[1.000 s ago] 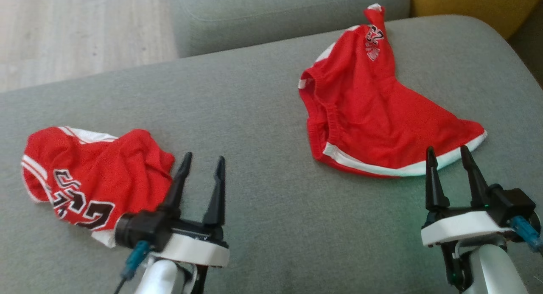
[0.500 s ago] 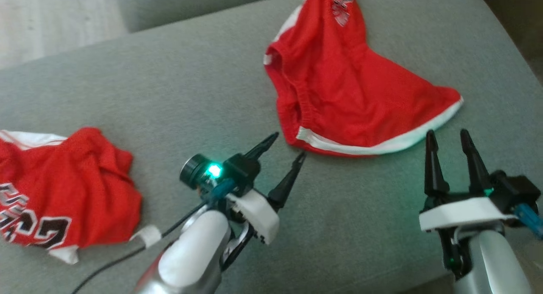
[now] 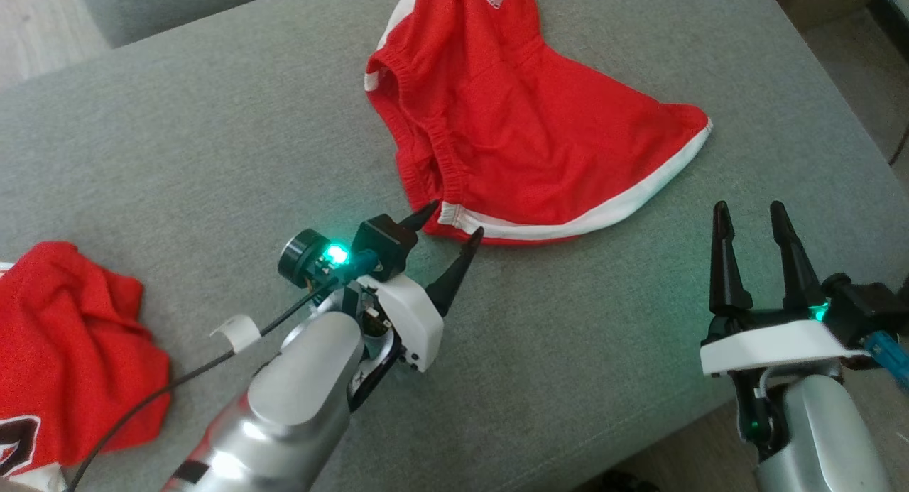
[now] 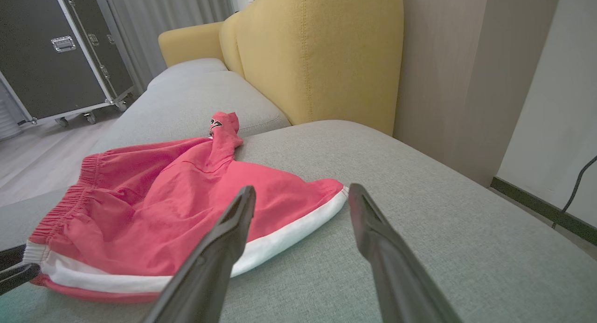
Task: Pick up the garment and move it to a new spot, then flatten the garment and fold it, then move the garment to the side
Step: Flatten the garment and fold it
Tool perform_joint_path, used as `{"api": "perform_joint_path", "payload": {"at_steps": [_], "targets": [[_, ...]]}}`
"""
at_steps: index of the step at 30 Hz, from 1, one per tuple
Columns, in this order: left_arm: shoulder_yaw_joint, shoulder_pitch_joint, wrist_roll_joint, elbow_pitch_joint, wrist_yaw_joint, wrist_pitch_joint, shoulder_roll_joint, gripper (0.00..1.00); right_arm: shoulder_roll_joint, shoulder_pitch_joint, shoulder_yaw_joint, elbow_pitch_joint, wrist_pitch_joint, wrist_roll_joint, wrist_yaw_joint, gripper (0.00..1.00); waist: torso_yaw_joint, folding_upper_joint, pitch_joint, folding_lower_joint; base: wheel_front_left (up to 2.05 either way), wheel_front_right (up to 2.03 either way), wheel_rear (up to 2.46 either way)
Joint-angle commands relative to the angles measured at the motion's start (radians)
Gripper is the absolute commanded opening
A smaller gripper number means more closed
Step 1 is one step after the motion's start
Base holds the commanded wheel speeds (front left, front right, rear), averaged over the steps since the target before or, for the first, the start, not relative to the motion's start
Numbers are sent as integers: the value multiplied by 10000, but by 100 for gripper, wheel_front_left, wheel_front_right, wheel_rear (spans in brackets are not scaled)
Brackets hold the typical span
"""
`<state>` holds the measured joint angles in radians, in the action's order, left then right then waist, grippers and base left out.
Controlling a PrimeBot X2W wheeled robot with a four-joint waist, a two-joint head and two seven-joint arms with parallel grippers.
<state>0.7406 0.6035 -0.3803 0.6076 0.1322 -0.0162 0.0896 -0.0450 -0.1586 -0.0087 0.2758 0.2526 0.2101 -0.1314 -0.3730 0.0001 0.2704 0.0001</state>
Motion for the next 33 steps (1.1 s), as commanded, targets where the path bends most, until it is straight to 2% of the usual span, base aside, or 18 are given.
{"api": "perform_joint_path", "payload": {"at_steps": [1, 9, 10, 11, 12, 21, 28, 33], "targets": [[-276, 493, -45, -173, -18, 115, 134, 100, -53, -309, 219, -344, 91, 43, 7, 100, -76, -1, 53, -1, 0, 0, 0], [-294, 749, -635, 161, -17, 301, 70, 100, -53, -296, 226, -353, 91, 87, 7, 100, -188, -1, 98, -1, 0, 0, 0], [-224, 770, -686, 190, -17, 275, 70, 92, -53, -289, 224, -335, 91, 81, 7, 100, -191, -1, 86, -1, 0, 0, 0], [-135, 787, -737, 216, -17, 231, 76, 20, -53, -284, 225, -318, 91, 71, 7, 100, -194, -1, 75, -1, 0, 0, 0], [-56, 805, -785, 228, -17, 217, 88, 0, -53, -283, 224, -303, 91, 58, 7, 100, -192, -1, 66, -1, 0, 0, 0], [179, 824, -998, 202, -33, 626, 263, 0, -53, -333, 79, -343, 91, -109, 7, 100, 145, -1, -73, -1, 0, 0, 0], [-92, 516, -1037, -117, -455, 1549, 382, 0, -53, -306, 30, -127, 91, -394, 7, 100, 778, -1, -354, -1, 0, 0, 0], [-128, 203, -975, -440, -719, 1986, 502, 0, -53, -379, -151, 721, 20, -649, 7, 100, 1222, -1, -502, -1, 0, 0, 0]]}}
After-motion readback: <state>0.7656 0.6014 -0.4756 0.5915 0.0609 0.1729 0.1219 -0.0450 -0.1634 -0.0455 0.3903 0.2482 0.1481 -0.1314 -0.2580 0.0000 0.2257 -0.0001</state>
